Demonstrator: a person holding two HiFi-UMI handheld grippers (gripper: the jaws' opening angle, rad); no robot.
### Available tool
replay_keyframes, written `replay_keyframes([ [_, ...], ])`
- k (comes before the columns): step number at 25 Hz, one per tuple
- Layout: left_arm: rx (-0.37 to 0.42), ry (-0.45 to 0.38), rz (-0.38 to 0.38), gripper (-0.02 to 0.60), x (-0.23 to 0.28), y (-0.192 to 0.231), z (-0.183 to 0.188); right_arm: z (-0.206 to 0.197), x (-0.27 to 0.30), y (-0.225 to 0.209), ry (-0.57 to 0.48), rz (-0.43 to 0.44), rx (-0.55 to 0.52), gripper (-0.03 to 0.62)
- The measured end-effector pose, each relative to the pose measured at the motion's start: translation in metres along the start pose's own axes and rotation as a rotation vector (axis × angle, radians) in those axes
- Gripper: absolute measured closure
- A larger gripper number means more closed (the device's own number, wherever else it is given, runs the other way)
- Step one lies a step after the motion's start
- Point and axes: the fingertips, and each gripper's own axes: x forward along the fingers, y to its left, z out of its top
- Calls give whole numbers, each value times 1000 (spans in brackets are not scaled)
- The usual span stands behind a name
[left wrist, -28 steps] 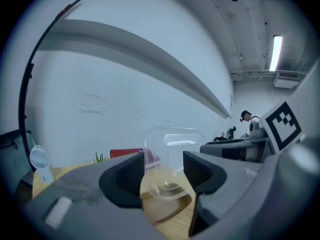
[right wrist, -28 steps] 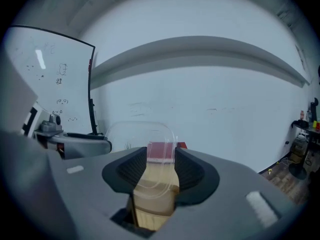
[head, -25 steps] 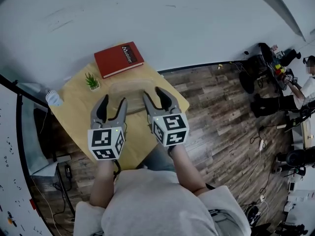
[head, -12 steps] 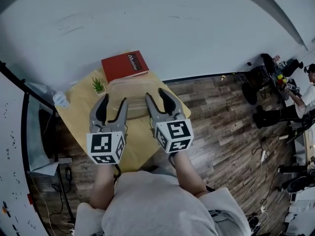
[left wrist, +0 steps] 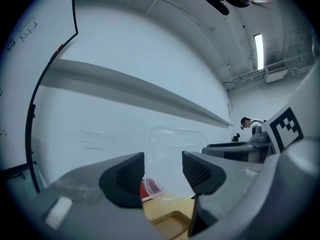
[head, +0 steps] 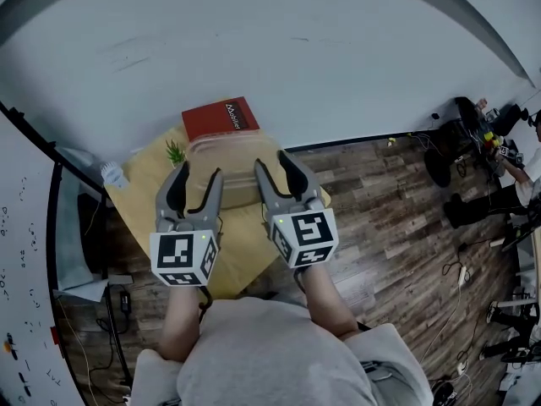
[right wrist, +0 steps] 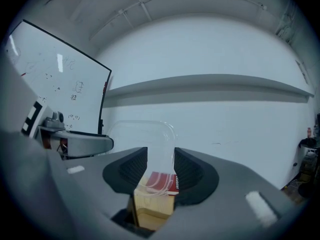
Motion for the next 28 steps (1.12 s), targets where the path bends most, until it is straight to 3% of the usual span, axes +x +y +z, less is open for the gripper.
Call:
replay_keyframes([
  [11,45,-51,7,342,-11,-25,27,27,-25,-8,-64,-3,-47,425],
  [28,54,-123,21,354,-35,-65,50,53,-71,-17,-135,15,-78,427],
])
